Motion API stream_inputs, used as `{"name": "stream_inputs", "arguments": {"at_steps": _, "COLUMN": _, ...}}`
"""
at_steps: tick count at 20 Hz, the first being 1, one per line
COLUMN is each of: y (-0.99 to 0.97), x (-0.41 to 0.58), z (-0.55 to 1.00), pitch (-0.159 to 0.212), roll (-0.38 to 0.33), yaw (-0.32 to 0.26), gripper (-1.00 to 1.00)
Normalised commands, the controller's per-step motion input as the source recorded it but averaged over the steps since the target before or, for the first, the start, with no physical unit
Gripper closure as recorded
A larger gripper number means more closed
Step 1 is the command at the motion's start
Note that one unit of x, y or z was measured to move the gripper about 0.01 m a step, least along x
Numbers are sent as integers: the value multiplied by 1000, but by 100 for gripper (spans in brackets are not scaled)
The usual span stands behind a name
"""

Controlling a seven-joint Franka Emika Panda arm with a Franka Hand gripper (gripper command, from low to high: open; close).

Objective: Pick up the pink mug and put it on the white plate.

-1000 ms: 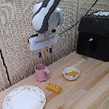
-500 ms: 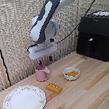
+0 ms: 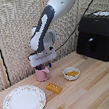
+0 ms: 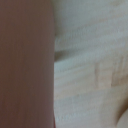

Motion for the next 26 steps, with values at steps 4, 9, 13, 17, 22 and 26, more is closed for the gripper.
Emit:
{"name": "stream_inputs", "arguments": {"at_steps": 4, "y": 0, "x": 0, "z": 0, "pitch": 0, "roll": 0, "yaw": 0, "gripper": 100}}
{"name": "stream_inputs", "arguments": {"at_steps": 9, "y": 0, "x": 0, "z": 26, "pitch": -54, "roll": 0, "yaw": -11, "gripper": 100}}
{"name": "stream_inputs", "arguments": {"at_steps": 13, "y": 0, "x": -14, "z": 214, "pitch": -41, "roll": 0, "yaw": -14, "gripper": 100}}
{"name": "stream_inputs", "arguments": {"at_steps": 17, "y": 0, "x": -21, "z": 646, "pitch": 20, "roll": 45, "yaw": 0, "gripper": 100}}
{"name": "stream_inputs", "arguments": {"at_steps": 22, "y": 3, "x": 0, "z": 906, "pitch": 28, "roll": 93, "yaw": -7, "gripper": 100}}
{"name": "stream_inputs", "arguments": {"at_steps": 26, "y": 276, "x": 0, "z": 912, "pitch": 36, "roll": 77, "yaw": 0, "gripper": 100}}
